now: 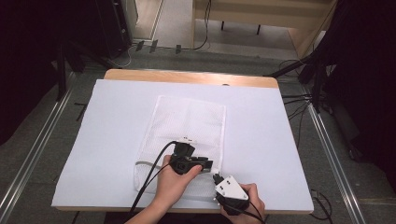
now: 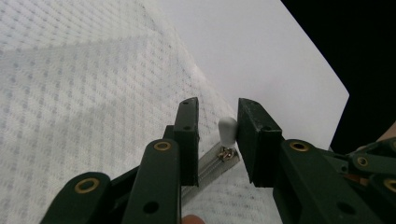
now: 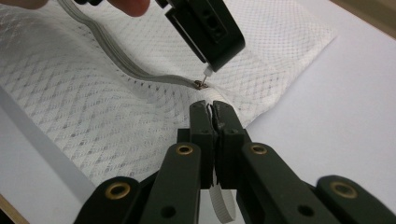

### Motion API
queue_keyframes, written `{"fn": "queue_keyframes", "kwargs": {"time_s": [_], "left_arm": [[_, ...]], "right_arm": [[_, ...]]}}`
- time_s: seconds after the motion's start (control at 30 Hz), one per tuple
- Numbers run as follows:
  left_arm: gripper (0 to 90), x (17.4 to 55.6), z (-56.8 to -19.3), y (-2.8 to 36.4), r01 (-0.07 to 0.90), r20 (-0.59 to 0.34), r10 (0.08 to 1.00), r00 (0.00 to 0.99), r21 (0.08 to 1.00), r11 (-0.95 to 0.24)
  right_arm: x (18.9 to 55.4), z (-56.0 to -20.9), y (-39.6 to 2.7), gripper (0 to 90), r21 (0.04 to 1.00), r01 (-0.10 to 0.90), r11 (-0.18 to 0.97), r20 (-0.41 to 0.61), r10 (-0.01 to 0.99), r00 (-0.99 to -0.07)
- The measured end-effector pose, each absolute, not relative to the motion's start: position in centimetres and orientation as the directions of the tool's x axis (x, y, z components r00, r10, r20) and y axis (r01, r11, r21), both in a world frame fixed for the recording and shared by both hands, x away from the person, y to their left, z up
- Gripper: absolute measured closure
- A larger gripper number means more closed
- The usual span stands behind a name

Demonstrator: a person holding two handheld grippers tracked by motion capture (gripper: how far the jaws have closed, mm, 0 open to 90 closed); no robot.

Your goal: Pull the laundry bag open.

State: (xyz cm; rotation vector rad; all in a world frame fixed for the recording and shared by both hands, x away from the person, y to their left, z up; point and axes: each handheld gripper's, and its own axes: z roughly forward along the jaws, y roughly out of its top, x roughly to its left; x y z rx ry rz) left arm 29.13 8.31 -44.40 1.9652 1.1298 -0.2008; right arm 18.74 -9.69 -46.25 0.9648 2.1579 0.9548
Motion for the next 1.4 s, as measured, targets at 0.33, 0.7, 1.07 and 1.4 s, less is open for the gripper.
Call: {"fn": "queue_keyframes", "kwargs": {"time_s": [0.33,0.7,1.07,1.4], "left_arm": [[79.0,29.0,-45.4,8.8,0.796,-0.554,0.604,0.573,0.551,-0.250],[86.5,29.0,-45.6,9.0,0.797,-0.592,0.565,0.575,0.561,-0.223],[87.3,28.4,-45.0,9.9,0.755,-0.605,0.496,0.623,0.631,-0.179],[87.3,28.3,-45.2,10.3,0.745,-0.595,0.496,0.632,0.643,-0.177]], "right_arm": [[18.7,-46.2,-9.6,89.0,0.789,0.377,0.485,-0.218,0.795,-0.566],[18.8,-46.3,-9.9,88.8,0.792,0.385,0.475,-0.202,0.797,-0.569],[21.2,-46.3,-12.7,48.4,0.770,0.627,0.121,0.279,0.820,-0.500],[23.4,-46.5,-13.9,76.2,0.676,0.736,-0.022,0.551,0.678,-0.487]]}}
